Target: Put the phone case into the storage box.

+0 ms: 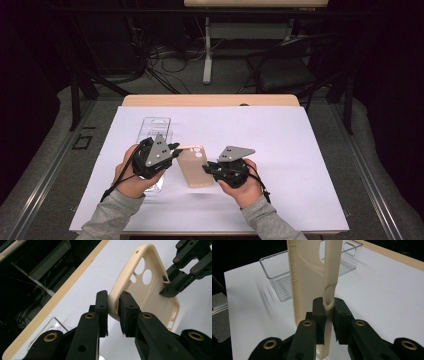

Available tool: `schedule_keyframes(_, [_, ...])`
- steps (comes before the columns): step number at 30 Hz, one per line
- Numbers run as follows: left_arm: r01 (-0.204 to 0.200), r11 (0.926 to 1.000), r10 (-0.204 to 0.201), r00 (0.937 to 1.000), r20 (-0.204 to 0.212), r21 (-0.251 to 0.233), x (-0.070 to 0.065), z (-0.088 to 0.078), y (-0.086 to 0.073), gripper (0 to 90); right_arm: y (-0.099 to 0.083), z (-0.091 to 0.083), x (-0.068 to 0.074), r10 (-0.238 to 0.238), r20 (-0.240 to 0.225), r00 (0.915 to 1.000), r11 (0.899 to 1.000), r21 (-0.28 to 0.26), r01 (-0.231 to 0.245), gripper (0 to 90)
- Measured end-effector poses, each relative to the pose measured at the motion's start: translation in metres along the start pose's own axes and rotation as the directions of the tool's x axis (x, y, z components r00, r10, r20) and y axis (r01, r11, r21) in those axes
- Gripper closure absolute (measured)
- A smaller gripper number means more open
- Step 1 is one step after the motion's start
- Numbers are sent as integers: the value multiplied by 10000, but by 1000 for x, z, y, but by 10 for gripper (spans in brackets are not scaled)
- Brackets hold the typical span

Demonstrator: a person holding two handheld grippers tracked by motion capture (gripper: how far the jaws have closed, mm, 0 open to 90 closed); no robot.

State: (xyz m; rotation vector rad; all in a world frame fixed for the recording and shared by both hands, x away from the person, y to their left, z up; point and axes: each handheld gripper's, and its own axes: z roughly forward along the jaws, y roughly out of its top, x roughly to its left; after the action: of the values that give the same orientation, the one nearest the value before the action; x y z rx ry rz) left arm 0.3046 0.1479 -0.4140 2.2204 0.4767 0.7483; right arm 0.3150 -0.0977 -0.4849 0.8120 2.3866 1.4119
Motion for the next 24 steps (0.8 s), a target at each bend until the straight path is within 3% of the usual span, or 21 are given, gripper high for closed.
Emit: schedule_keyframes(24, [-115, 9999, 115, 9999, 1, -8, -1, -1, 1, 793, 0, 1, -2, 140, -85, 9999, 9999, -51, -140, 801])
